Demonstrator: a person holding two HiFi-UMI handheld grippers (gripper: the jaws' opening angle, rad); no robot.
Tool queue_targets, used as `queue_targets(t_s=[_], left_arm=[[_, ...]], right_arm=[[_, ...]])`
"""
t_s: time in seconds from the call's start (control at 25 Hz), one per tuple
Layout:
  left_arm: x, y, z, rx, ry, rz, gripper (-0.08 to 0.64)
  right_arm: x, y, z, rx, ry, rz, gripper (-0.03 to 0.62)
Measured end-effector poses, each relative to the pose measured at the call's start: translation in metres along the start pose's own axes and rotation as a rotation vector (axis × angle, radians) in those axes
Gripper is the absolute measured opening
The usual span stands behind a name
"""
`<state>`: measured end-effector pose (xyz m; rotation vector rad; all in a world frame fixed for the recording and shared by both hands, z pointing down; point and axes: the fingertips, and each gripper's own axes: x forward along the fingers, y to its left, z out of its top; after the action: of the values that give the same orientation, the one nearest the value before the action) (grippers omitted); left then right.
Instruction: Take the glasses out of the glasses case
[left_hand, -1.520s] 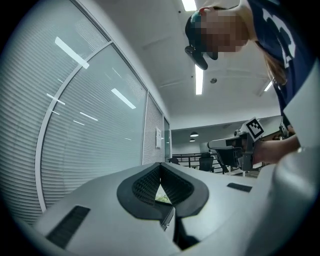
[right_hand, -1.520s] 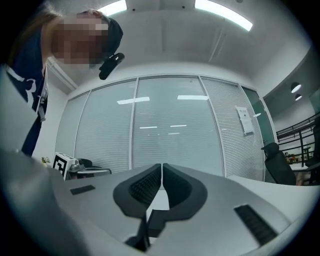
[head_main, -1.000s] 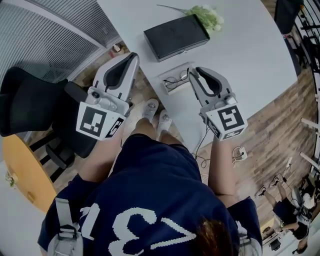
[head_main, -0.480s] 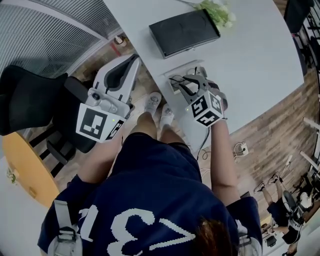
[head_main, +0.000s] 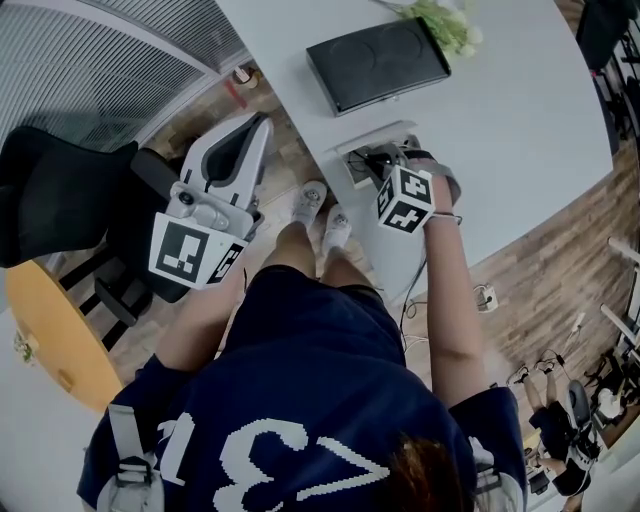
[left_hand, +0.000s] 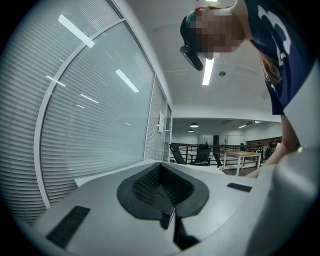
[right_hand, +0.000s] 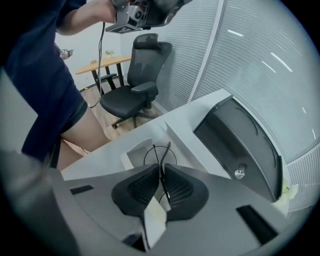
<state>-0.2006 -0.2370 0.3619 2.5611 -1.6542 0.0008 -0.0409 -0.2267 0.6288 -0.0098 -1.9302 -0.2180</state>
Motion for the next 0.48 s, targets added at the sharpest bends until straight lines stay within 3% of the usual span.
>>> queue_targets(t_s=[0.32,0.48], left_arm=[[0.001,-0.003,0.014,0.020,-0.029,0.007,0.014],[0.004,-0.005,0.028,0.037,-0.055,0.007,0.014]], right_arm=[[-0.043,0.005,0.012,-0.046,-0.120,-0.043,0.034],[-0.082,-0.002,0.029,0.023,-0.264,-0.101,0.031]])
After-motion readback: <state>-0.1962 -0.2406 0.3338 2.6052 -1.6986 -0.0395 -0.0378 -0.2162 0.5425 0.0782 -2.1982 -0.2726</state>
